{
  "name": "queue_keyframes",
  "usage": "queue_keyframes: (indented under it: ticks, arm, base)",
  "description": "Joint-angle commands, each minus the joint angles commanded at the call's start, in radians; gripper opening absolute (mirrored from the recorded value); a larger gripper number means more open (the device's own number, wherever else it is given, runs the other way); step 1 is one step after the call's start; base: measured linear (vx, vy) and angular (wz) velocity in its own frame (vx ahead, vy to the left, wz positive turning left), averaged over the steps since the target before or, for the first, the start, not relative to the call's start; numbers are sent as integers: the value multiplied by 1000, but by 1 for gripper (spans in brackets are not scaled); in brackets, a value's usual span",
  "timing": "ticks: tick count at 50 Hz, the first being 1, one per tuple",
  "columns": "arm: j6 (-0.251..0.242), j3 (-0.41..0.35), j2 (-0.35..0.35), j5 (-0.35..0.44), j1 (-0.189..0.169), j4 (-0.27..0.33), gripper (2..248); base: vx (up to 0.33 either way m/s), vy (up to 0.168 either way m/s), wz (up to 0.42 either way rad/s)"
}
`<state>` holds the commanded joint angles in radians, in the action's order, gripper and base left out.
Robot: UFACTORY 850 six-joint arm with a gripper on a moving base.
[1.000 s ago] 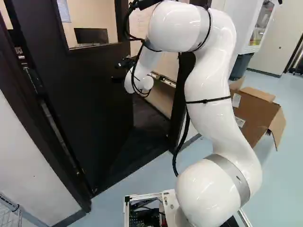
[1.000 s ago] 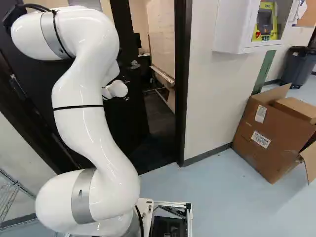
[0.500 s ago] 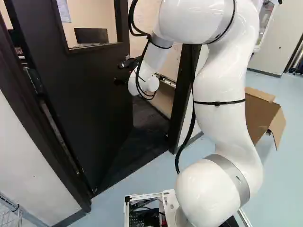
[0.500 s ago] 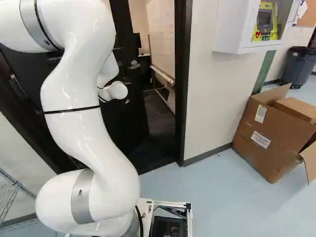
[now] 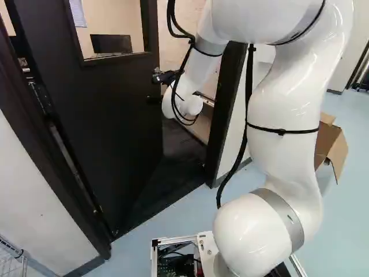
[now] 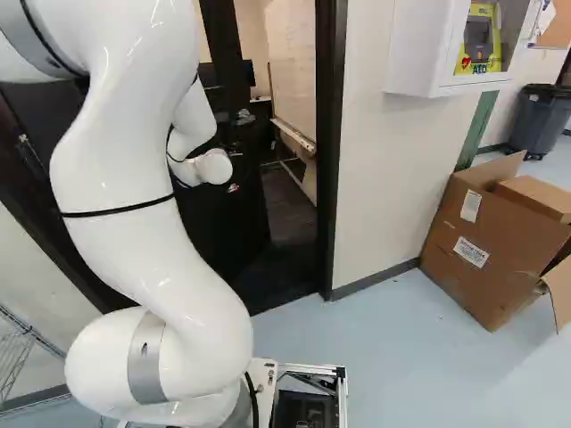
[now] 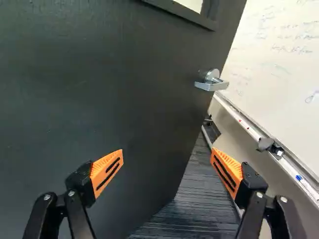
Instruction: Open the door and move inside
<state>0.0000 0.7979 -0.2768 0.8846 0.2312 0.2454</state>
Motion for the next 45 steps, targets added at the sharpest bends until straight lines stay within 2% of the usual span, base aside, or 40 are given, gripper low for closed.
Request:
queue_keyframes:
  ticks: [45]
  arm:
    - [0, -240, 216, 0, -79, -182, 247]
  base:
    - [0, 0, 0]
